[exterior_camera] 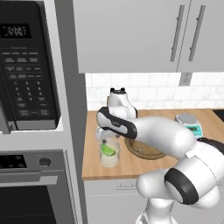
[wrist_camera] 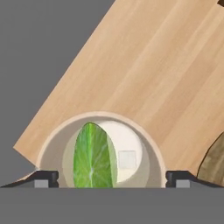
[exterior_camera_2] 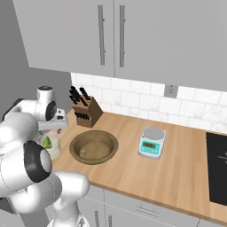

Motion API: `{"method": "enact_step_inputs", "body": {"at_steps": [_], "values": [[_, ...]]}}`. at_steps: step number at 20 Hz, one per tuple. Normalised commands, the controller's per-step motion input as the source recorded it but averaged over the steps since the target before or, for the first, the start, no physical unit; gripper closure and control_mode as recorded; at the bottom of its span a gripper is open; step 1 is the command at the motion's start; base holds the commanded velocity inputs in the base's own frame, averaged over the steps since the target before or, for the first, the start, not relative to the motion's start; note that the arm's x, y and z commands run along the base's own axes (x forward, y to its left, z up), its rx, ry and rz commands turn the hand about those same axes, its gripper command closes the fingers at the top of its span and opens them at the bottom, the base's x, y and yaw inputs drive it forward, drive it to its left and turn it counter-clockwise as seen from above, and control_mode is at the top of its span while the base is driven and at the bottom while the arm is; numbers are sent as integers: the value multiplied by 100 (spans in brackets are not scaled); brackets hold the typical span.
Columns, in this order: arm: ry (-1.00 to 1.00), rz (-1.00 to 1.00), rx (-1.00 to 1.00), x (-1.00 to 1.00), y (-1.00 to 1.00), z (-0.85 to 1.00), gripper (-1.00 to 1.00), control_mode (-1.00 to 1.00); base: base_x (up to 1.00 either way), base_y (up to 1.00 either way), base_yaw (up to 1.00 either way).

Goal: Grab a lemon wedge from the fridge and one ice cube from the ice bowl, and put them in the glass of lemonade.

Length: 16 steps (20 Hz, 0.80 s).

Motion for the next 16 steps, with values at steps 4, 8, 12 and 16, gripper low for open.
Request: {"method": "enact_step_inputs", "body": {"at_steps": [4, 8, 12, 16], "values": [[-14, 0, 2, -15, 0, 20, -100, -100, 0, 0, 0], [-14, 0, 5, -6, 0, 26, -100, -100, 0, 0, 0], [-14, 0, 5, -2, -2, 22, -100, -100, 0, 0, 0], [-13, 0, 6, -21, -3, 13, -100, -100, 0, 0, 0]]}}
